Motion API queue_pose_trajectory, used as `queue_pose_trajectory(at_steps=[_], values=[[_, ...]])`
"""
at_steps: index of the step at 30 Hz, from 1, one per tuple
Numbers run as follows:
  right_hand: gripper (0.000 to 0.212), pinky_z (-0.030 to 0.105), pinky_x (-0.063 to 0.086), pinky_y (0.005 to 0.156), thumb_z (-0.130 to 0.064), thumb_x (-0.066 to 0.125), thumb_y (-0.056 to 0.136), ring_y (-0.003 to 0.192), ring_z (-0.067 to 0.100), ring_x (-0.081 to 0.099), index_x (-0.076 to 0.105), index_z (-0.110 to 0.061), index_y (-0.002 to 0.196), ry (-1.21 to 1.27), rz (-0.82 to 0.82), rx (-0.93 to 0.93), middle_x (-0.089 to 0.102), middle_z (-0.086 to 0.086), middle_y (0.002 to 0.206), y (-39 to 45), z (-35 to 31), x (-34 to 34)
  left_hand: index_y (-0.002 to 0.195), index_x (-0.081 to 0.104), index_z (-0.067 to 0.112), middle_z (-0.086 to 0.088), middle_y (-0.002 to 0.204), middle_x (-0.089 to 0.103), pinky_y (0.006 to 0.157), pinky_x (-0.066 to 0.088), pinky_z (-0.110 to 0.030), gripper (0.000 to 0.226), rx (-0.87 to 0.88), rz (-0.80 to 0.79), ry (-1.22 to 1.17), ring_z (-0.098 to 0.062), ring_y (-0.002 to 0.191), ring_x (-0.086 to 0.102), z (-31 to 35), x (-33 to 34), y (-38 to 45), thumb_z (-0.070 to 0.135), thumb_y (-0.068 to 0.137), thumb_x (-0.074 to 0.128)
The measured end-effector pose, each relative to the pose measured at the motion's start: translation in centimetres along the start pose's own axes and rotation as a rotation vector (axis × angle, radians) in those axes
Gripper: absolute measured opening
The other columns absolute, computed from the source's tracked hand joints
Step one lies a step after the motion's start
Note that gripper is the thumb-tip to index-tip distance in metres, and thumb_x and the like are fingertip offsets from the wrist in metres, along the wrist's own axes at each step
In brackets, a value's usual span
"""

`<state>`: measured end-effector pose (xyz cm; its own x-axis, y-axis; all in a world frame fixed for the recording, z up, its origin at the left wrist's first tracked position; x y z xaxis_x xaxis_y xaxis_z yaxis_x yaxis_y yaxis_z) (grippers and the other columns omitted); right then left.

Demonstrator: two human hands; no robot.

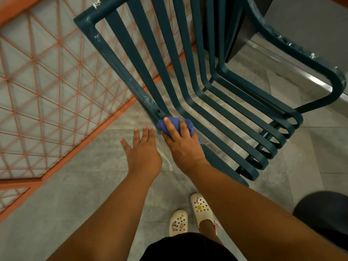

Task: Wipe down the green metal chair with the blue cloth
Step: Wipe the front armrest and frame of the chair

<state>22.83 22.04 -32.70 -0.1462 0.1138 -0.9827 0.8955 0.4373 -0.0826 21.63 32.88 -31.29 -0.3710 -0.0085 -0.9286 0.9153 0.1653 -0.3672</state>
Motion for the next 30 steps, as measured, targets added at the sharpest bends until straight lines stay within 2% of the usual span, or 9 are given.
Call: queue_pose_trajectory(at_steps=[4,7,9,12,15,18,22,26,30], values=[[0.069,0.055,0.054,0.078,-0.005,0.076,0.074,0.12,0.046,0.048,0.051,-0.025,0.136,0.12,0.122,0.02,0.035,0.01,0.152,-1.1,1.2,0.5,0.152,-0.003,0.021,0.002,0.161,-0.005,0.114,-0.006,-0.059,0.072,0.015,0.001,-0.017,-0.021,0.147,-0.011,0.5,-0.2,0.1,0.017,0.094,0.041],[0.065,0.047,0.055,0.08,-0.018,0.07,0.083,0.11,0.036,0.056,0.04,-0.023,0.141,0.294,0.129,0.12,0.047,0.013,0.142,-1.8,2.8,0.3,0.152,-0.003,0.022,0.003,0.161,-0.006,0.115,-0.006,-0.058,0.072,0.047,0.019,-0.046,-0.021,0.147,-0.011,0.7,-0.6,0.1,0.015,0.095,0.04],[0.049,0.038,0.055,0.08,-0.031,0.056,0.093,0.099,0.025,0.062,0.039,-0.022,0.137,0.561,0.099,0.244,0.061,0.007,0.12,-1.4,4.0,-0.8,0.152,-0.002,0.022,0.004,0.161,-0.005,0.115,-0.007,-0.057,0.072,0.063,0.036,-0.062,-0.02,0.147,-0.011,0.7,-0.9,0.3,0.013,0.094,0.04],[0.026,0.028,0.052,0.074,-0.04,0.038,0.099,0.086,0.02,0.063,0.05,-0.022,0.115,0.891,-0.208,0.474,0.062,0.0,0.095,0.5,5.9,0.3,0.152,-0.002,0.022,0.004,0.161,-0.005,0.115,-0.008,-0.057,0.071,0.066,0.037,-0.09,-0.02,0.147,-0.011,0.5,-1.2,0.3,0.014,0.095,0.039],[0.042,0.039,0.046,0.098,-0.05,0.043,0.093,0.102,0.027,0.059,0.062,-0.017,0.109,1.274,-0.478,0.778,0.063,0.01,0.114,1.4,7.0,2.8,0.152,-0.003,0.022,0.004,0.16,-0.006,0.115,-0.007,-0.057,0.07,0.073,0.035,-0.096,-0.019,0.146,-0.012,0.4,-1.2,0.1,0.015,0.095,0.039],[0.034,0.025,0.051,0.08,-0.041,0.041,0.098,0.088,0.025,0.057,0.06,-0.013,0.101,1.494,-0.521,0.875,0.06,0.009,0.101,1.9,6.8,2.6,0.152,-0.004,0.022,0.004,0.16,-0.007,0.115,-0.005,-0.057,0.071,0.077,0.028,-0.091,-0.019,0.146,-0.013,0.3,-1.0,0.1,0.015,0.095,0.039],[0.041,0.039,0.044,0.096,-0.045,0.039,0.098,0.102,0.027,0.057,0.063,-0.014,0.11,1.248,-0.452,0.752,0.063,0.008,0.107,3.1,6.1,1.4,0.152,-0.003,0.023,0.006,0.16,-0.006,0.115,-0.005,-0.057,0.073,0.058,0.021,-0.115,-0.018,0.146,-0.013,0.1,-0.8,0.0,0.012,0.094,0.04],[0.022,0.034,0.052,0.081,-0.03,0.044,0.1,0.09,0.018,0.061,0.052,-0.024,0.119,0.944,-0.09,0.42,0.063,0.0,0.1,2.0,4.5,-0.4,0.152,-0.003,0.023,0.005,0.16,-0.006,0.115,-0.007,-0.056,0.072,0.037,0.02,-0.122,-0.018,0.146,-0.013,0.1,-0.9,-0.2,0.014,0.095,0.04],[0.05,0.041,0.053,0.091,-0.015,0.063,0.089,0.108,0.025,0.059,0.048,-0.017,0.137,0.476,0.176,0.215,0.06,0.008,0.128,-0.1,2.7,-1.4,0.152,-0.003,0.023,0.005,0.16,-0.006,0.115,-0.007,-0.056,0.072,0.018,0.027,-0.143,-0.018,0.146,-0.013,0.2,-1.3,-0.2,0.015,0.095,0.041]])
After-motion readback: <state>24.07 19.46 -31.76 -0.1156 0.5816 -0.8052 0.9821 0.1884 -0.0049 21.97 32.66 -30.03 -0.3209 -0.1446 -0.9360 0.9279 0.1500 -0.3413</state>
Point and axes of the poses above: each hand's wrist, its own y-axis towards the middle knuckle, its own x-axis out of the palm, z = x × y, the point moved 6 cm from there along y, towards the middle knuckle
